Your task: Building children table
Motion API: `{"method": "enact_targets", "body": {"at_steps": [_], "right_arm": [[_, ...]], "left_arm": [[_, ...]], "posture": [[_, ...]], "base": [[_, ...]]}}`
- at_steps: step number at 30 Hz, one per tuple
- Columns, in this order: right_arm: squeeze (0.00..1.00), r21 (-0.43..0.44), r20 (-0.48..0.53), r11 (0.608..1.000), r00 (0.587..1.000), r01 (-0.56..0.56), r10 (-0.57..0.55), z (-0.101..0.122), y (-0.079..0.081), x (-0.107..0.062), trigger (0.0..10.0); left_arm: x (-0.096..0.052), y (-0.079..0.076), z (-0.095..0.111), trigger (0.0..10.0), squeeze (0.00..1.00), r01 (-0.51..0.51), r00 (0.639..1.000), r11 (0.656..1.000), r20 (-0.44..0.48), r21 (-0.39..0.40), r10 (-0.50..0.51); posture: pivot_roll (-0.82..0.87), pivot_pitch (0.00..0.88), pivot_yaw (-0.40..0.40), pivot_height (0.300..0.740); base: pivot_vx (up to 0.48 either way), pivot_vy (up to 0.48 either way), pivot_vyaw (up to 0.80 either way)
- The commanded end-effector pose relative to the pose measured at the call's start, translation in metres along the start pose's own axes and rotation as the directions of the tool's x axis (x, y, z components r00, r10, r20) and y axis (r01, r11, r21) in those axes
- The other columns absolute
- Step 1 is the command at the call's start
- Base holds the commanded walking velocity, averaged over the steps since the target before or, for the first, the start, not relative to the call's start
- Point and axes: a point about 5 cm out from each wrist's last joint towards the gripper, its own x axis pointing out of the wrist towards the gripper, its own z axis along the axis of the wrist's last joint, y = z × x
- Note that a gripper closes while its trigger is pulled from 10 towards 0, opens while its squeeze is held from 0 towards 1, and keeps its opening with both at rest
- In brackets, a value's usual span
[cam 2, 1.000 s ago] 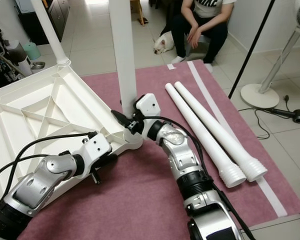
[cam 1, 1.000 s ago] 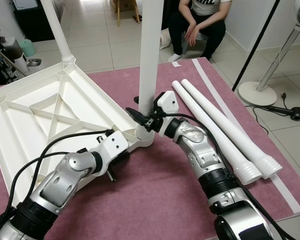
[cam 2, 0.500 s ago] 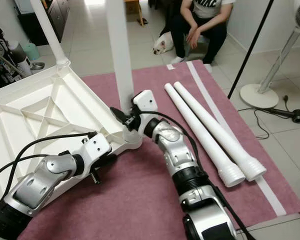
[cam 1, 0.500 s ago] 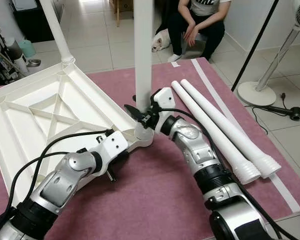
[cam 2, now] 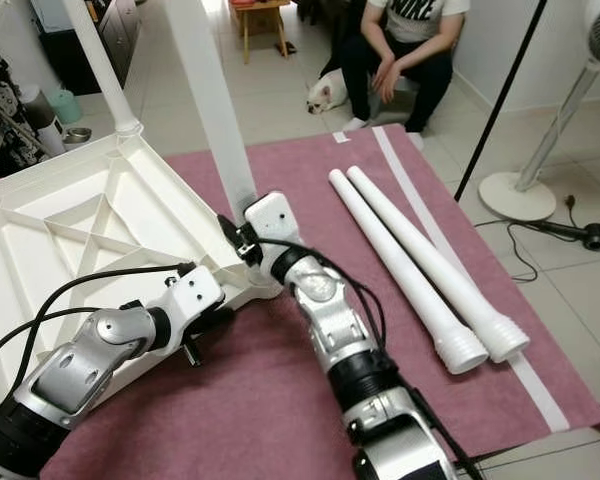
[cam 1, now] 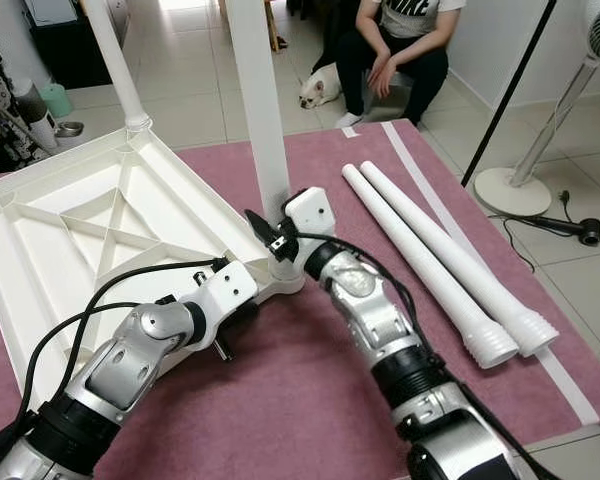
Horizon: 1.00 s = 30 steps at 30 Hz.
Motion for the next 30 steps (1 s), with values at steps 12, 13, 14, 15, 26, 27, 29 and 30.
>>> {"method": "enact_targets", "body": {"at_steps": [12,13,14,15,26,27,29,30], "right_arm": [[0.00,0.042,-0.156,0.949,0.940,0.312,-0.302,-0.045,-0.016,-0.028,10.0],[0.00,0.042,-0.156,0.949,0.940,0.312,-0.302,-0.045,-0.016,-0.028,10.0],[0.00,0.048,-0.152,0.941,0.934,0.335,-0.324,-0.045,-0.017,-0.029,10.0],[0.00,0.048,-0.152,0.941,0.934,0.335,-0.324,-0.045,-0.017,-0.029,10.0],[0.00,0.087,-0.088,0.919,0.922,0.383,-0.376,-0.044,-0.019,-0.037,10.0],[0.00,0.080,-0.072,0.933,0.936,0.351,-0.346,-0.042,-0.018,-0.036,10.0],[0.00,0.080,-0.072,0.933,0.936,0.351,-0.346,-0.042,-0.018,-0.036,10.0],[0.00,0.094,-0.054,0.947,0.952,0.306,-0.302,-0.039,-0.017,-0.035,10.0]], "left_arm": [[-0.005,0.014,0.002,10.0,0.00,-0.073,0.997,0.996,-0.005,0.051,0.074],[-0.005,0.014,0.002,10.0,0.00,-0.073,0.997,0.996,-0.005,0.051,0.074],[-0.005,0.014,0.002,10.0,0.00,-0.073,0.997,0.996,-0.006,0.052,0.073],[-0.005,0.014,0.002,10.0,0.00,-0.073,0.997,0.996,-0.006,0.052,0.073],[-0.005,0.015,0.001,10.0,0.00,-0.071,0.997,0.996,-0.011,0.055,0.072],[-0.005,0.016,0.001,10.0,0.00,-0.071,0.997,0.996,-0.012,0.056,0.071],[-0.005,0.016,0.001,10.0,0.00,-0.071,0.997,0.996,-0.012,0.056,0.071],[-0.004,0.016,0.001,10.0,0.00,-0.070,0.997,0.996,-0.011,0.056,0.070]], "posture": [[0.04,0.000,0.092,0.740],[0.04,0.000,0.092,0.740],[0.04,0.000,0.092,0.740],[0.04,0.000,0.092,0.740],[0.04,0.000,0.102,0.740],[0.04,0.000,0.102,0.740],[0.04,0.000,0.102,0.740],[0.04,0.000,0.106,0.740]], "base": [[0.000,0.000,0.00],[0.000,0.000,0.00],[0.000,0.000,0.00],[0.000,0.000,0.00],[0.000,0.000,0.00],[0.000,0.000,0.00],[0.000,0.000,0.00],[0.000,0.000,0.00]]}}
